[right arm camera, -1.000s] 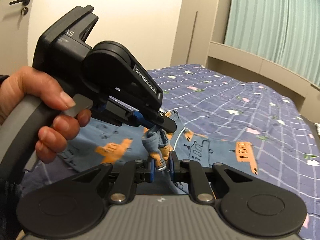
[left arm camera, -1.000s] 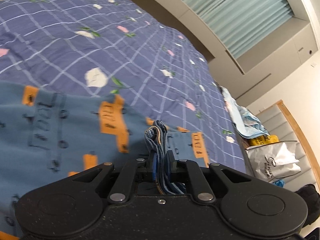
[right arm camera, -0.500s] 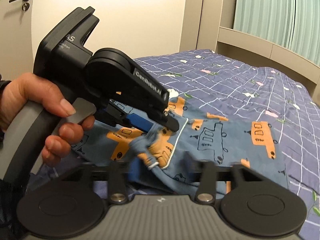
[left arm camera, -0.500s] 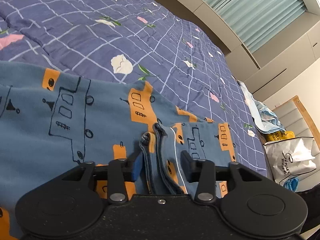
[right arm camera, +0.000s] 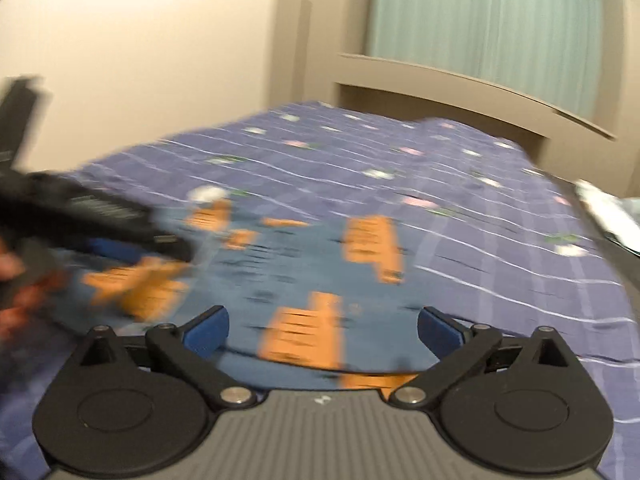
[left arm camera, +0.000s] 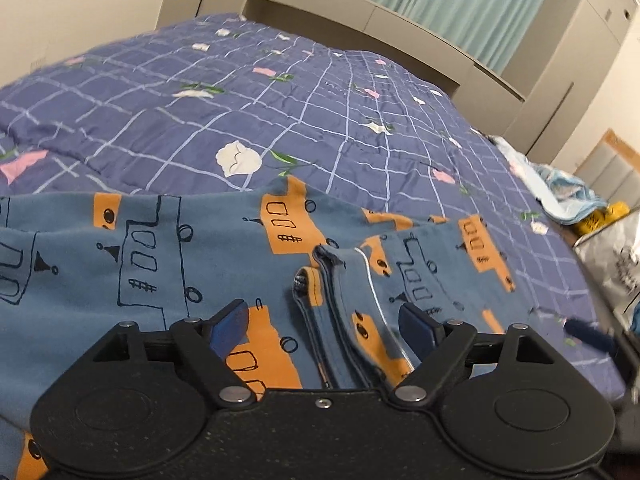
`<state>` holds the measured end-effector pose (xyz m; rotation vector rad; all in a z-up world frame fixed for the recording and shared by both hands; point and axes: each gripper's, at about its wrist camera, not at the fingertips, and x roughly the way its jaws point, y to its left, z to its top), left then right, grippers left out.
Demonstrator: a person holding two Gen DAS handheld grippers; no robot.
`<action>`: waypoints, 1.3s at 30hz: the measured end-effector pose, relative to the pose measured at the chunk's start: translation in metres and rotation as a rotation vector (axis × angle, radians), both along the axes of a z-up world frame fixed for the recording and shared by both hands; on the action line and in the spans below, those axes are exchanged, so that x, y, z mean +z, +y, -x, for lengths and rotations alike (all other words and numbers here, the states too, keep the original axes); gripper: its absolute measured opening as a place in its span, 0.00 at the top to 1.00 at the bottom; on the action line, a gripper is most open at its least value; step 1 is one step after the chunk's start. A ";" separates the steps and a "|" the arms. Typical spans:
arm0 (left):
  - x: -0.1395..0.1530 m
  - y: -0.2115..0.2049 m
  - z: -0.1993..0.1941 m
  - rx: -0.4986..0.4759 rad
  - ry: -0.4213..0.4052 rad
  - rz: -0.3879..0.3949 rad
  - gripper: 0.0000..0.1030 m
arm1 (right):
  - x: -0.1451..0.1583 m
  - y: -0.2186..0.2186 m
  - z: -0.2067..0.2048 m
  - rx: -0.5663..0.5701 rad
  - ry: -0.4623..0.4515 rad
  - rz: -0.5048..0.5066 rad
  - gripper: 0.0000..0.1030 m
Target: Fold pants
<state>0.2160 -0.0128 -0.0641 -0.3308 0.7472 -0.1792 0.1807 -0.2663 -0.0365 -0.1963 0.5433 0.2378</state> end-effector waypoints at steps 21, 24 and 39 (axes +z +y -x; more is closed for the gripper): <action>-0.004 -0.003 -0.016 0.044 -0.007 -0.043 0.02 | -0.013 -0.016 -0.132 -0.111 -0.020 0.124 0.00; -0.005 -0.005 -0.012 0.041 -0.009 -0.057 0.01 | -0.017 -0.021 -0.119 -0.112 -0.011 0.126 0.00; 0.006 0.003 0.048 0.015 -0.005 -0.073 0.01 | -0.020 -0.038 -0.013 -0.202 0.041 0.064 0.00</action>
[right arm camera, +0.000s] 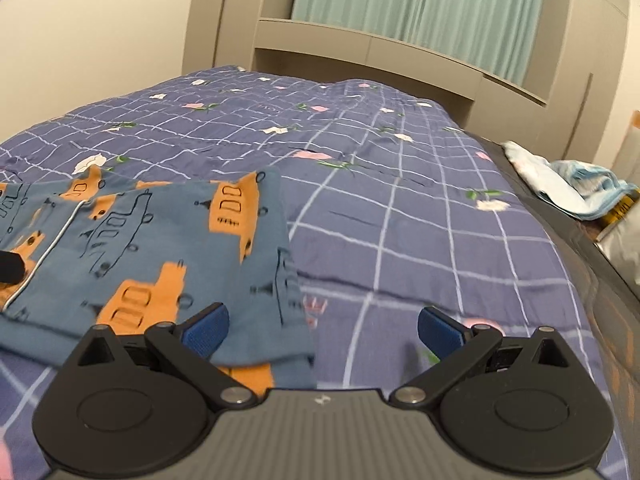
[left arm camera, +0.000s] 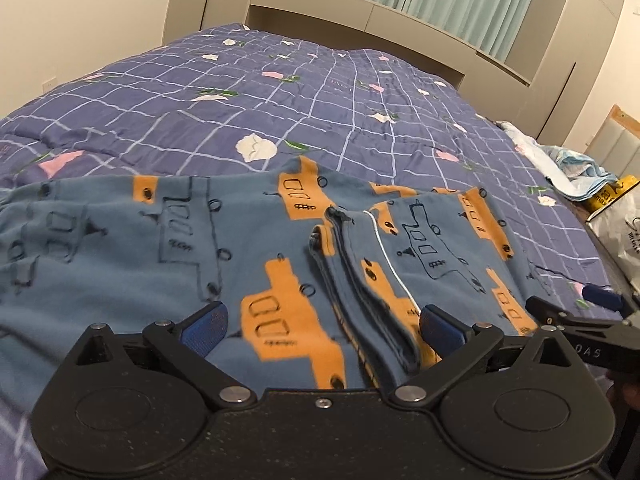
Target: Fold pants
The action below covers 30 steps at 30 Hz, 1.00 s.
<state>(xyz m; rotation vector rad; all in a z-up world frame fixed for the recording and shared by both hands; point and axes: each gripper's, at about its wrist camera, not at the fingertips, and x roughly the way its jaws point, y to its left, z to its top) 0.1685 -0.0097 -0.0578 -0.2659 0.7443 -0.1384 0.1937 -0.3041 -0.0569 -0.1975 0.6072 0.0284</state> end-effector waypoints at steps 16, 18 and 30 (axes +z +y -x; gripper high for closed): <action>0.022 0.077 0.085 0.176 -0.037 0.052 0.01 | 0.023 0.091 0.058 0.279 -0.103 -0.053 0.00; 0.019 0.089 0.091 0.231 -0.048 0.055 0.01 | 0.020 0.106 0.061 0.325 -0.095 -0.047 0.00; 0.005 0.133 0.079 0.384 -0.030 0.109 0.01 | 0.014 0.145 0.059 0.437 -0.052 -0.019 0.58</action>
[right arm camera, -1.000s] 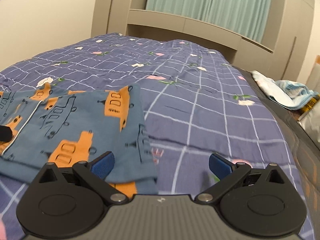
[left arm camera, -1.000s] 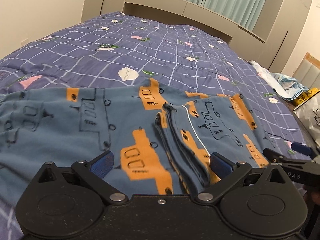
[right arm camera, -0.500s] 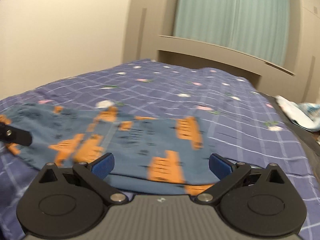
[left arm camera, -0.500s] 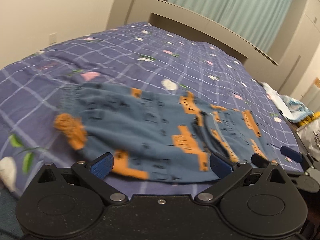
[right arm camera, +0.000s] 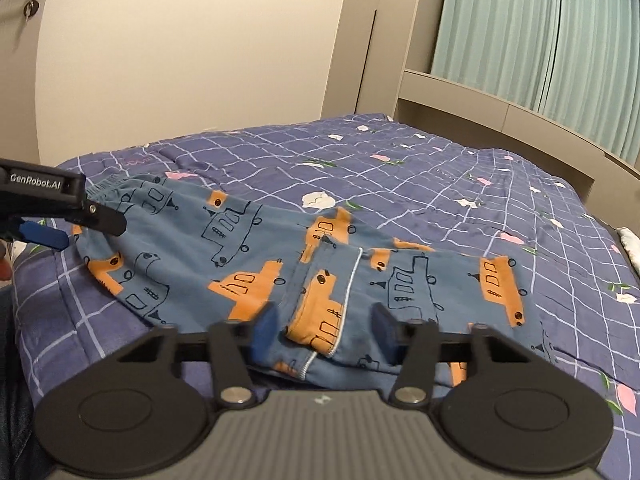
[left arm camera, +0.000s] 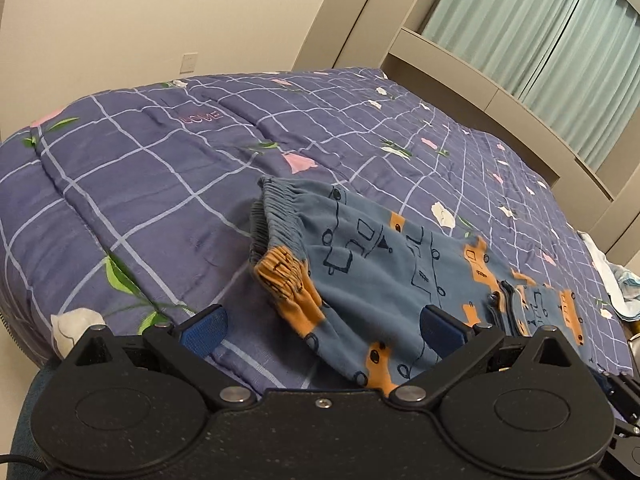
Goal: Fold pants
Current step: 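Grasp the elastic waistband with the left gripper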
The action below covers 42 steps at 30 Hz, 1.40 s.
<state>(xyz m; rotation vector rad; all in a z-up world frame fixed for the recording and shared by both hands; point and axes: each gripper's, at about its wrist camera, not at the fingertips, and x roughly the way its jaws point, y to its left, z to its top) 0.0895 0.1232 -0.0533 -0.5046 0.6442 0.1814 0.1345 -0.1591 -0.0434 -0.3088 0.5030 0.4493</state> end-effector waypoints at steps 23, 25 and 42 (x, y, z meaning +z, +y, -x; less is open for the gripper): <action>-0.008 0.008 -0.004 0.005 -0.036 0.056 0.01 | 0.009 0.002 0.018 0.057 0.057 -0.052 0.92; -0.010 0.010 -0.006 0.019 -0.045 0.070 0.01 | 0.010 0.001 0.019 0.051 0.040 -0.052 0.82; -0.002 0.025 -0.007 0.133 -0.090 0.108 0.81 | -0.009 -0.021 0.004 -0.082 0.050 -0.094 0.21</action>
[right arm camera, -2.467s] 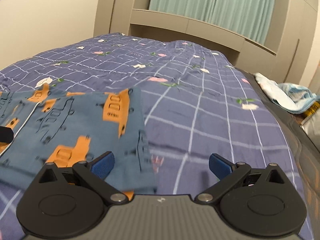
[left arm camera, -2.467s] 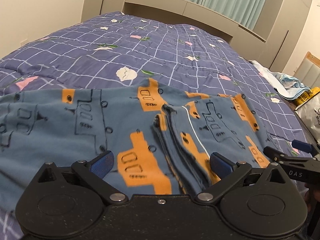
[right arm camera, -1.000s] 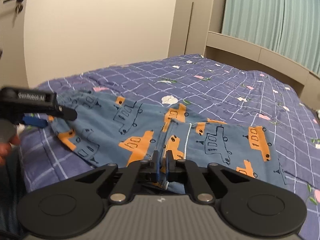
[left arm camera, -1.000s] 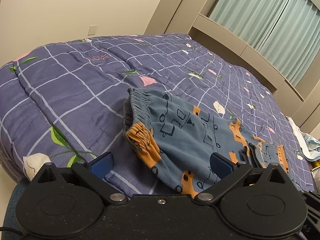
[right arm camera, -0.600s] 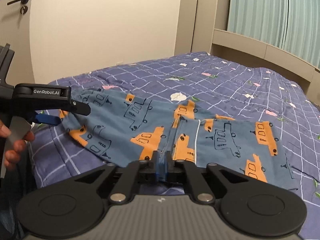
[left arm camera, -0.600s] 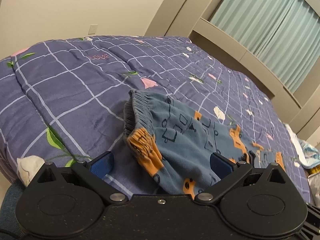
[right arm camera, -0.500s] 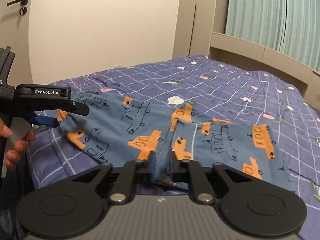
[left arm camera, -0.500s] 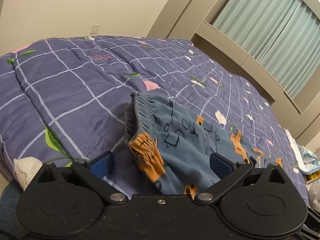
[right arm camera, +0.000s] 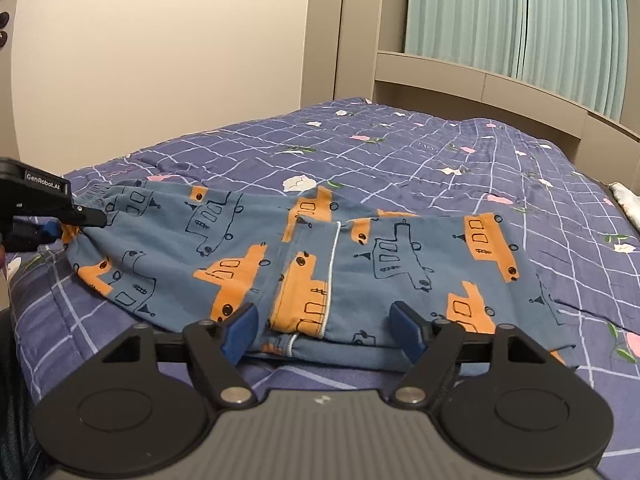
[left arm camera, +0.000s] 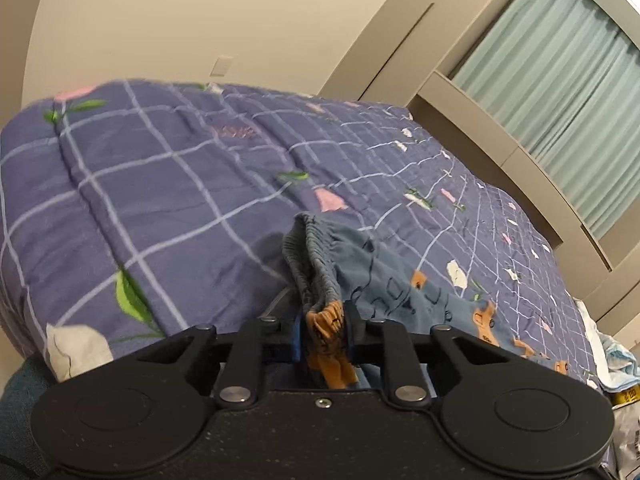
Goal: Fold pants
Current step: 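Grasp the elastic waistband with the left gripper, then lift the waistband with the left gripper and fold it over the legs, release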
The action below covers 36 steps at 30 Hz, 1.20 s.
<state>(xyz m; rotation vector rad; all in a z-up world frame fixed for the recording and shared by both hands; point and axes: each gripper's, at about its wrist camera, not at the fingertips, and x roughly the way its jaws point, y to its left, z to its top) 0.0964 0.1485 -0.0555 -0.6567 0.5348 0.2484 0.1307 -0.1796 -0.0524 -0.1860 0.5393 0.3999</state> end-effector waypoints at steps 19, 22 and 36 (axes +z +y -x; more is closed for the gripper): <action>0.107 -0.138 -0.048 -0.410 -0.252 -0.240 0.82 | 0.014 -0.059 0.003 -0.095 -0.096 -0.015 0.05; 0.110 -0.173 -0.062 -0.505 -0.248 -0.283 0.82 | 0.014 -0.075 0.003 -0.129 -0.108 -0.008 0.02; 0.061 -0.297 -0.111 -0.797 -0.129 -0.392 0.82 | 0.002 -0.139 0.019 -0.270 -0.097 0.010 0.00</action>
